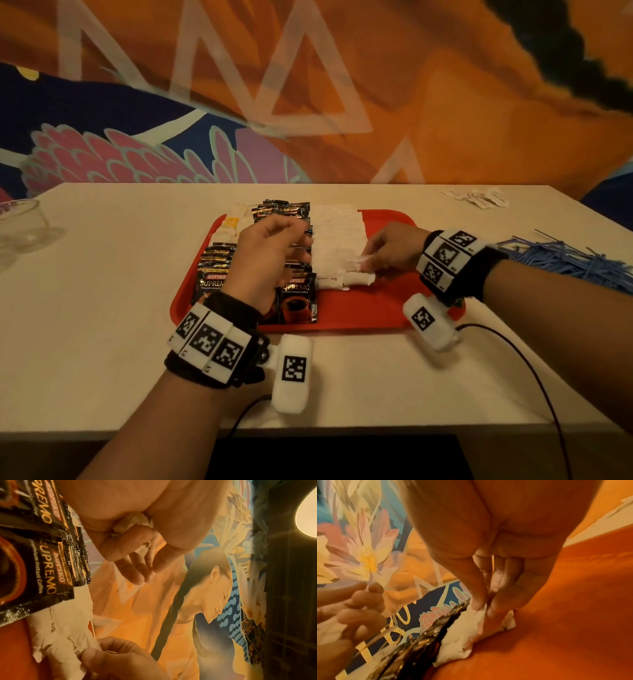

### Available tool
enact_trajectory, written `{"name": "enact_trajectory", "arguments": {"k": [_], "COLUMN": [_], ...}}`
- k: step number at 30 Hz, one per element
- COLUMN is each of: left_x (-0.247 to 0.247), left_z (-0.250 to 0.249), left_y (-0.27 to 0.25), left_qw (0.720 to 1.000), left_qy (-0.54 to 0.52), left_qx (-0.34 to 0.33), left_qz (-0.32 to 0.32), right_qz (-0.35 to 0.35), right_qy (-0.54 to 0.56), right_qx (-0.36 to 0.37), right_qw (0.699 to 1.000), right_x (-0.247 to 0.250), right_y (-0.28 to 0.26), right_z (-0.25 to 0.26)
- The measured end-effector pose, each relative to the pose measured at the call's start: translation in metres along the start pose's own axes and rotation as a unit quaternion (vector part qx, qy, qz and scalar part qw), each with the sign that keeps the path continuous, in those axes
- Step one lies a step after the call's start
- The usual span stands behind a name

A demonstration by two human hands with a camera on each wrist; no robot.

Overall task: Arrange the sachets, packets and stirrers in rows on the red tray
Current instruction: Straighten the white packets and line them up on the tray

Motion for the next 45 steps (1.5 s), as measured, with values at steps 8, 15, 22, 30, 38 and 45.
{"name": "enact_trajectory", "arguments": {"k": [8,15,22,30,38,45], "left_x": [0.004,0.005,0.006,0.003,-0.007,-0.007], "left_z": [0.002,0.003,0.002,0.000,-0.011,-0.020], "left_y": [0.002,0.003,0.002,0.002,-0.005,-0.006], "left_qw": [1.000,1.000,1.000,0.995,0.994,0.994], "left_qy": [0.000,0.002,0.000,-0.072,-0.073,-0.041], "left_qx": [0.009,0.020,0.023,0.065,0.069,0.028], "left_qz": [-0.004,-0.003,-0.002,0.017,0.038,0.093], "right_qz": [-0.074,-0.082,-0.005,-0.033,-0.105,-0.037], "right_qy": [-0.194,-0.227,-0.289,-0.236,0.009,0.050], "right_qx": [0.090,0.217,0.217,0.252,0.335,0.294], "right_qw": [0.974,0.946,0.932,0.938,0.936,0.954], "right_x": [0.002,-0.003,-0.027,-0.005,0.011,-0.006], "right_y": [0.008,-0.004,-0.005,-0.016,-0.052,-0.057], "right_z": [0.008,0.028,0.027,0.044,0.096,0.100]}}
Point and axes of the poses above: each hand's wrist, its own y-axis towards the middle knuckle, its own x-axis out of the back of the hand, z = x × y, the point moved 4 cm from there along y, towards the middle knuckle, and after that the axes turned 15 degrees about -z, right-handed, at the moved point
